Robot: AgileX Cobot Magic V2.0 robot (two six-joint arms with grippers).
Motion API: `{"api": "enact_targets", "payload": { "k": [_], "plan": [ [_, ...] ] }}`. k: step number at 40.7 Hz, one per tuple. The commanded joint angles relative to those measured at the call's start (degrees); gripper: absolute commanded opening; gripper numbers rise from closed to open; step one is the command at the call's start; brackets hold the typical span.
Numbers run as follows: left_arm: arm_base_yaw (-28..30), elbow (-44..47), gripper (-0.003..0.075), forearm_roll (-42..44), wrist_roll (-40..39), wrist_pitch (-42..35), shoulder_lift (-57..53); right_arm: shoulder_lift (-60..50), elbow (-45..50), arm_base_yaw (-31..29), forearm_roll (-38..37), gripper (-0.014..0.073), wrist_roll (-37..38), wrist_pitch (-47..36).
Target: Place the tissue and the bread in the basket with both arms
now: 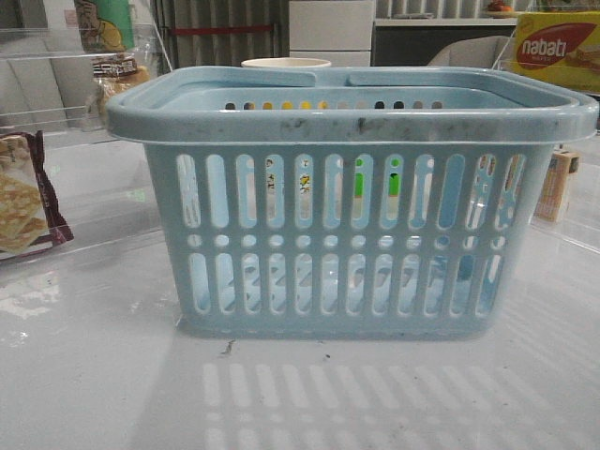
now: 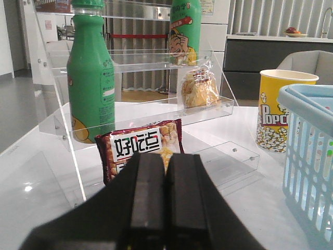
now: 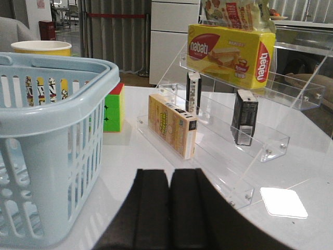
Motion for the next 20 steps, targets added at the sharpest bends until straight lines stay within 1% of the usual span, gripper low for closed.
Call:
{"api": "enact_targets", "payload": {
  "k": [1, 4, 6, 9, 13, 20],
  "plan": [
    [-0.01, -0.13, 0.0091, -0.41, -0.50, -5.37, -0.88, -0.98, 0.03, -0.23, 0.06, 0.0057, -0.30, -6.19],
    [-0.01, -0.13, 0.0091, -0.41, -0.50, -6.47, -0.88, -0.98, 0.03, -0.23, -0.01, 0.0057, -0.30, -6.49],
    [-0.01, -0.24, 0.0091, -0.31, -0.50, -7.81, -0.88, -0.98, -0.03, -0.23, -0.01, 0.0057, -0.30, -8.60],
    [-0.01, -1.89, 0.0091, -0.31, -0.50, -8.28, -0.88, -0.98, -1.84, -0.09, 0.05, 0.0057, -0.30, -9.36],
    [-0.01, -7.32, 0.0091, 0.76, -0.50, -5.82, -0.88, -0.98, -7.30, -0.09, 0.05, 0.0057, -0.30, -5.82],
    [-0.01, -19.52, 0.0091, 1.74, -0.50, 1.43, 1.03, 1.27, -20.33, -0.09, -0.18, 0.0057, -0.30, 4.72]
  ]
}}
